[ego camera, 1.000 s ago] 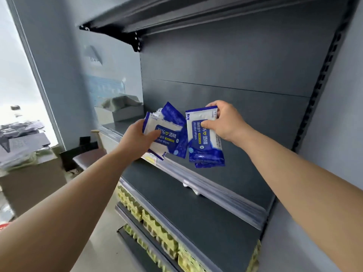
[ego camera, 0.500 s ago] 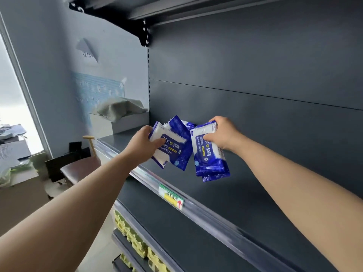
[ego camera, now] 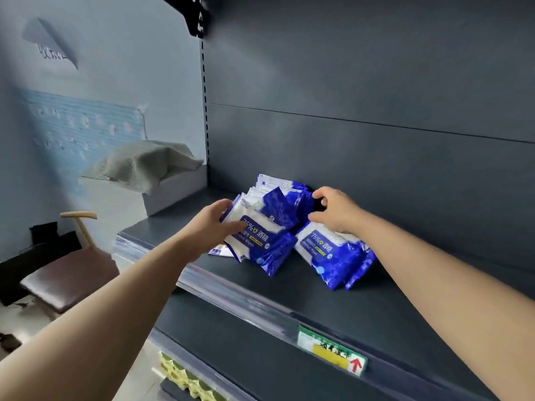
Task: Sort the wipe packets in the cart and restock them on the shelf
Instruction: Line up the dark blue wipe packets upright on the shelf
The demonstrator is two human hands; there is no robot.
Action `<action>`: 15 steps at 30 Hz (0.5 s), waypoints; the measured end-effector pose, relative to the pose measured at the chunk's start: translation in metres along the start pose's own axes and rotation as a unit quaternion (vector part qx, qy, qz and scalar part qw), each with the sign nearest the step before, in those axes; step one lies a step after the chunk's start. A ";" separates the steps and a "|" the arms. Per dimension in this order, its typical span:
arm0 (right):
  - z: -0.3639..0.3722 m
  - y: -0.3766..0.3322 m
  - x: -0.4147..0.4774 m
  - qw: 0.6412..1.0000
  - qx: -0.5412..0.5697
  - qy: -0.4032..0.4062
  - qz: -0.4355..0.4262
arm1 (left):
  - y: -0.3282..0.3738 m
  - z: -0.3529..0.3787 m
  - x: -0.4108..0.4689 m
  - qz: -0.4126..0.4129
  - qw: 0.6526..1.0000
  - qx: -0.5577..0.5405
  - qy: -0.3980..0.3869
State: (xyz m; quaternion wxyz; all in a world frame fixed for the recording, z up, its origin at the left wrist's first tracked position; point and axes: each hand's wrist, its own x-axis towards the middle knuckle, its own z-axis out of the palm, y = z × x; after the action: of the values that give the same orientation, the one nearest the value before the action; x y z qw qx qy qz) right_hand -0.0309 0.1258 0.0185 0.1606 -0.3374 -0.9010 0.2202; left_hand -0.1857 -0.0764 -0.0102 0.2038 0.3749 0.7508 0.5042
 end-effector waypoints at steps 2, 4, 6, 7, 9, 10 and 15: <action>0.003 -0.017 0.002 0.997 0.060 0.011 -0.036 | -0.010 -0.012 0.013 0.009 0.999 -0.017 -0.045; 0.008 -0.036 0.001 0.991 0.118 -0.011 -0.055 | -0.017 -0.021 0.023 0.024 0.995 -0.028 -0.090; 0.017 -0.052 -0.001 0.986 0.150 -0.048 -0.044 | -0.022 -0.026 0.031 0.037 0.990 -0.042 -0.131; 0.022 -0.058 -0.002 0.987 0.144 -0.054 -0.038 | -0.023 -0.027 0.033 0.045 0.986 -0.055 -0.148; 0.031 -0.064 -0.004 0.991 0.124 -0.040 -0.018 | -0.027 -0.029 0.035 0.055 0.982 -0.072 -0.163; 0.034 -0.064 -0.005 0.993 0.115 -0.028 0.000 | -0.030 -0.030 0.035 0.060 0.983 -0.069 -0.159; 0.049 -0.053 -0.017 0.985 0.129 0.010 0.112 | -0.053 -0.039 0.037 0.020 0.993 0.025 -0.110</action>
State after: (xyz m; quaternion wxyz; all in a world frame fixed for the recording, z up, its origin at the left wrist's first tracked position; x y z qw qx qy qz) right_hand -0.0682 0.0643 0.0013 0.1865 -0.4145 -0.8201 0.3475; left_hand -0.2549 -0.0827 -0.0402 0.2650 0.4481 0.7288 0.4449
